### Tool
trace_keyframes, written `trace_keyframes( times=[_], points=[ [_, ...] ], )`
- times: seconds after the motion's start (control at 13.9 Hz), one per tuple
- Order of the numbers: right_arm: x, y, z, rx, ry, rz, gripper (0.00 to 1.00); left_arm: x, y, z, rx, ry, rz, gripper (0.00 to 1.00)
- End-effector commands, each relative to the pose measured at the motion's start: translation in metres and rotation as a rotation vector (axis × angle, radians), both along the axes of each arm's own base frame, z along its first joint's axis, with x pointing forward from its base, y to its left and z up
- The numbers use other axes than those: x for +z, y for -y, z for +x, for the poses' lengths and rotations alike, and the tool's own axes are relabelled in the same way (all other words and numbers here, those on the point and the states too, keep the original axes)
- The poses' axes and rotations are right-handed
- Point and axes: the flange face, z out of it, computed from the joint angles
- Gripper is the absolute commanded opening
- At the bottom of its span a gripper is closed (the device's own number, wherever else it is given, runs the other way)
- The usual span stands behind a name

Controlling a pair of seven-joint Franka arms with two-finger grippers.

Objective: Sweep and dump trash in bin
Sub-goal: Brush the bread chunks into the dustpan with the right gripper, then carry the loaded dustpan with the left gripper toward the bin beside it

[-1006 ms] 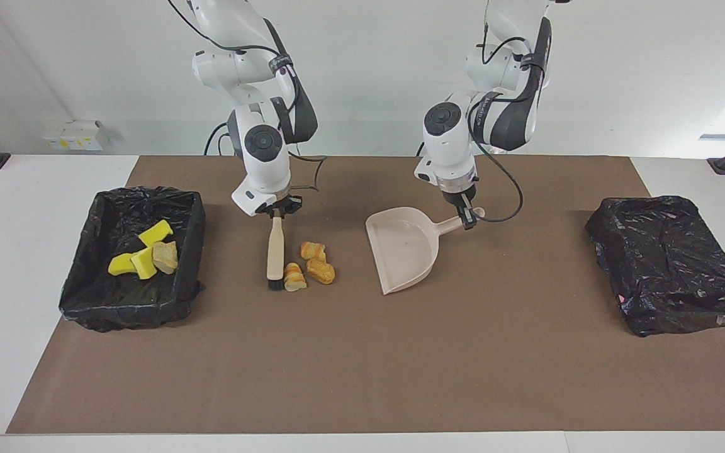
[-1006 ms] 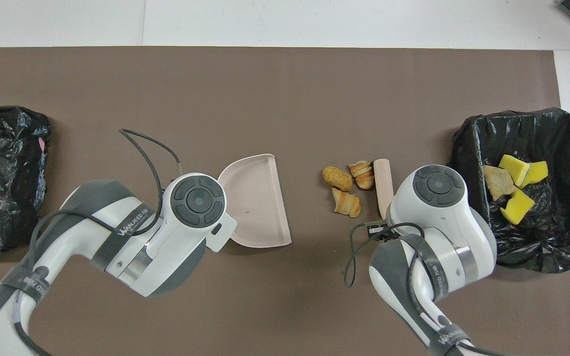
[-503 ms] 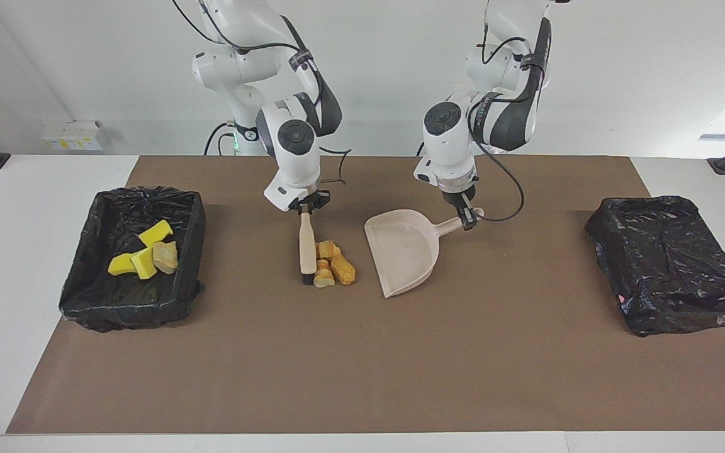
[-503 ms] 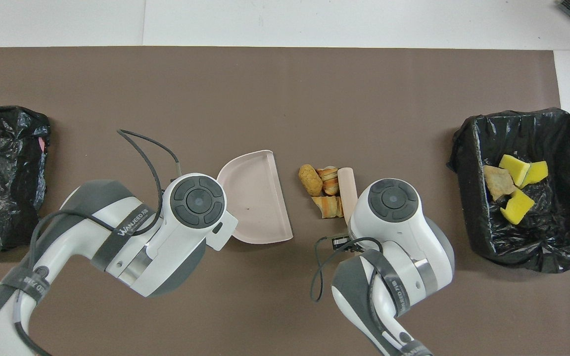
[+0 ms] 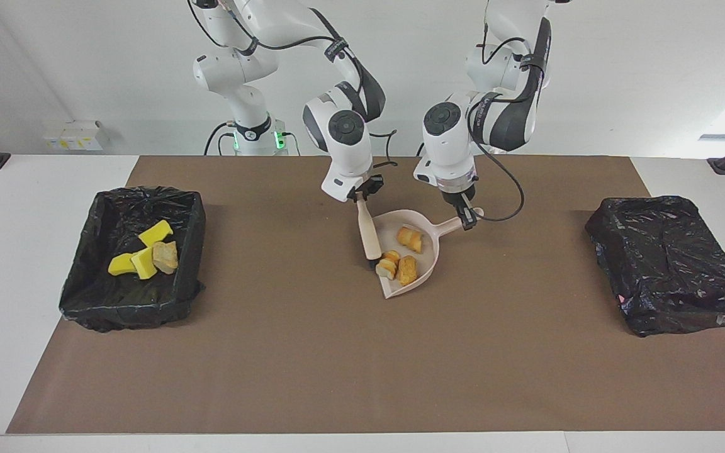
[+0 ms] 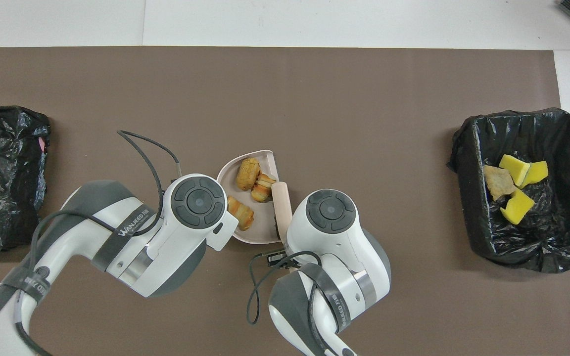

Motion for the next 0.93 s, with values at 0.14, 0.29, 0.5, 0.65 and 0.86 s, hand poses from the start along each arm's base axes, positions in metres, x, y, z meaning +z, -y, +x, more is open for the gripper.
trace_keyframes(
  times=[0.14, 0.29, 0.5, 0.65, 0.86],
  points=[
    [0.014, -0.020, 0.002, -0.054, -0.013, 0.087, 0.00, 0.002, -0.002, -0.005, -0.005, 0.042, -0.022, 0.00],
    [0.028, -0.003, 0.002, -0.039, -0.055, 0.058, 0.00, 0.002, -0.007, -0.002, -0.011, 0.036, -0.019, 0.00],
    [0.065, 0.039, 0.015, -0.031, -0.010, -0.014, 0.00, 0.004, -0.013, 0.006, -0.048, 0.020, -0.031, 0.00],
    [0.079, 0.060, 0.017, -0.029, 0.005, -0.062, 0.00, 0.002, -0.010, 0.005, -0.043, 0.015, -0.056, 0.00],
    [0.100, 0.059, 0.001, -0.070, 0.024, -0.105, 0.00, 0.008, -0.002, 0.011, -0.089, 0.058, -0.109, 0.00]
  ],
)
